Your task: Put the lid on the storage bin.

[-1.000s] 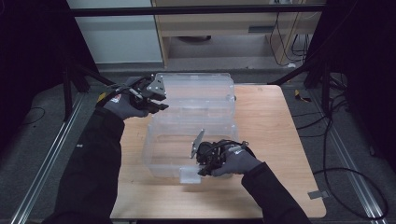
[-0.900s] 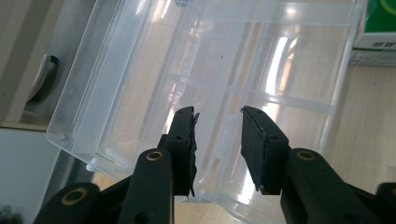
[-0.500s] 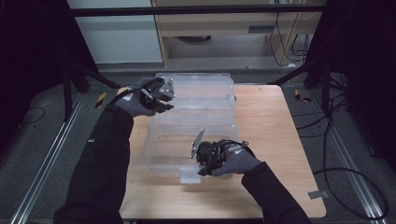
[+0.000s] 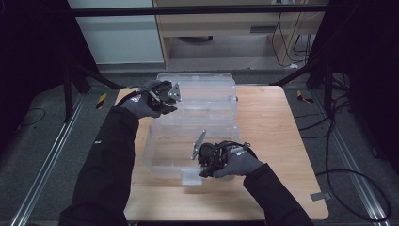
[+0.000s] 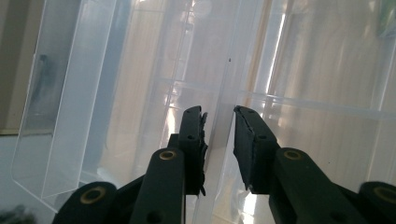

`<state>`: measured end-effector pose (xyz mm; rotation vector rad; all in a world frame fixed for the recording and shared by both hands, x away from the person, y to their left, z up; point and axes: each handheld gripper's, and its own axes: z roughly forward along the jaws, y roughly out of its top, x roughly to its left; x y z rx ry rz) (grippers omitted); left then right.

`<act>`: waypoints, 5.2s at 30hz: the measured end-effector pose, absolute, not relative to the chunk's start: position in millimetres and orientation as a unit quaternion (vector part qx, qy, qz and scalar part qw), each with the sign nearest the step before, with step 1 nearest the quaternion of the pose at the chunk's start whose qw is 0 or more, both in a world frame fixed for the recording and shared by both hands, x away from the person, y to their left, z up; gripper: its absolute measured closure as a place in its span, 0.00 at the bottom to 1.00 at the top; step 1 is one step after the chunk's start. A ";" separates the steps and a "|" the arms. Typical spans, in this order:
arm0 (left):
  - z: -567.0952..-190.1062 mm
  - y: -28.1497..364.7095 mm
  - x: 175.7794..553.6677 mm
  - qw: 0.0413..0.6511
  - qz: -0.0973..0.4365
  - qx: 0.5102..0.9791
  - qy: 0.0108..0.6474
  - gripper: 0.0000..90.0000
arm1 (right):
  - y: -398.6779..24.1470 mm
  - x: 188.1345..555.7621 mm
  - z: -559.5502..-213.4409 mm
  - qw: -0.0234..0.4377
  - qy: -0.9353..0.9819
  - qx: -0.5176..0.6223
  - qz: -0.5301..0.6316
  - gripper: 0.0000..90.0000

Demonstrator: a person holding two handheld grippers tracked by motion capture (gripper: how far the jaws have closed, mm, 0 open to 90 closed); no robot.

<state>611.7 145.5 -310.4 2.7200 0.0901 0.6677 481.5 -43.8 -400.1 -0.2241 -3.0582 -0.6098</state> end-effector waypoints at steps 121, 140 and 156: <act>-306.0 146.8 499.8 0.150 0.198 0.969 0.006 0.94 | -96.0 452.4 -379.4 -0.115 -0.902 -0.192 -0.370 1.00; -307.7 146.9 497.9 0.153 0.194 0.969 0.006 0.93 | -136.5 460.8 -351.7 -0.167 -0.786 -0.278 -0.526 1.00; -309.1 147.9 496.7 0.160 0.198 0.967 0.008 0.92 | -167.9 492.4 -340.3 -0.207 -0.725 -0.354 -0.553 1.00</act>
